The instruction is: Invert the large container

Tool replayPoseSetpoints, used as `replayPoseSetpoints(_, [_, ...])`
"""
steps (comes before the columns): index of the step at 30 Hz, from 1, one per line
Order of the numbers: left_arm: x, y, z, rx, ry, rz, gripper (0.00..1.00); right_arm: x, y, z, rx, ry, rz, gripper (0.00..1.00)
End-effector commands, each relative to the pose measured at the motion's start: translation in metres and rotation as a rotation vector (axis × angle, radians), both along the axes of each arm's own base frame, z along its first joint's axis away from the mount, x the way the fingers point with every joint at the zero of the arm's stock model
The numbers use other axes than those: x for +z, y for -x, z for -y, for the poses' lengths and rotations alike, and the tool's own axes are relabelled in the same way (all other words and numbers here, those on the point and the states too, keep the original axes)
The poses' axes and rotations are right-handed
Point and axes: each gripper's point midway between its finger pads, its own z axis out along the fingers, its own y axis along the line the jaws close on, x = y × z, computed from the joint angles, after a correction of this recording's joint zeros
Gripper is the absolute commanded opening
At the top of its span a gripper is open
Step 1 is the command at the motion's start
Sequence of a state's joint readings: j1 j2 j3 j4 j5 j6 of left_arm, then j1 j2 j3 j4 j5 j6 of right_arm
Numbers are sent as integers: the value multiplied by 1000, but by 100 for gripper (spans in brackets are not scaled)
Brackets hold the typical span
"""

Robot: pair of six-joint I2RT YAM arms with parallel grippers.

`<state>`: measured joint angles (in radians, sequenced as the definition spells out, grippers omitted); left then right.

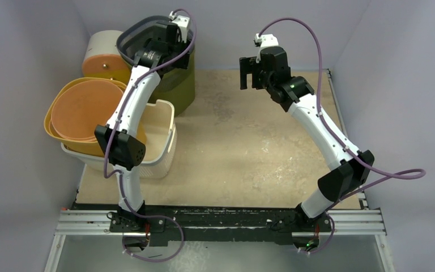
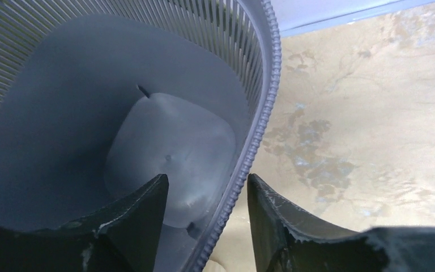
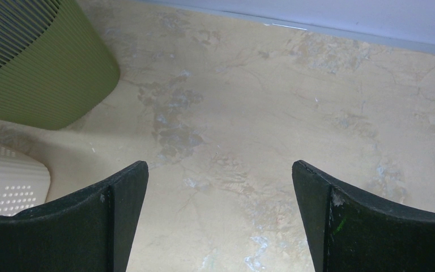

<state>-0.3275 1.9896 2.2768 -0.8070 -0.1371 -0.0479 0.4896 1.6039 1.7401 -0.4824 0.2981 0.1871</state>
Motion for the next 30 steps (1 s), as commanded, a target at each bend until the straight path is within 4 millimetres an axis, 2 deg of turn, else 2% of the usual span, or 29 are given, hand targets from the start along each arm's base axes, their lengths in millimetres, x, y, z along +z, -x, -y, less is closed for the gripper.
replayPoseSetpoints(1, [-12,-6,3,-23,-3,-14,47,19,-4,9,-31,6,49,99])
replayPoseSetpoints(5, [-9,-5,5,-27,9,-9,40,17,-4,11,-38,7,46,99])
replayPoseSetpoints(7, [-4,-5,6,-28,18,2,33,16,-4,12,-42,8,45,99])
replayPoseSetpoints(9, [1,-5,7,-28,27,13,21,16,-4,14,-48,6,46,98])
replayPoseSetpoints(11, [11,-5,7,-23,40,35,3,15,-5,13,-47,7,45,98])
replayPoseSetpoints(12, [15,-5,7,-17,44,45,0,15,-5,13,-47,7,45,98])
replayPoseSetpoints(20, [61,-3,-2,59,82,160,0,6,-6,12,-46,7,26,98])
replayPoseSetpoints(23, [68,-2,-3,71,96,178,1,4,-6,11,-39,5,19,98])
replayPoseSetpoints(26, [64,-2,-3,68,83,164,32,2,-6,10,-36,8,12,99])
replayPoseSetpoints(27, [64,-2,-4,71,79,162,39,2,-6,10,-37,8,9,100])
replayPoseSetpoints(30, [68,0,-8,80,68,174,43,1,-5,12,-40,12,7,100])
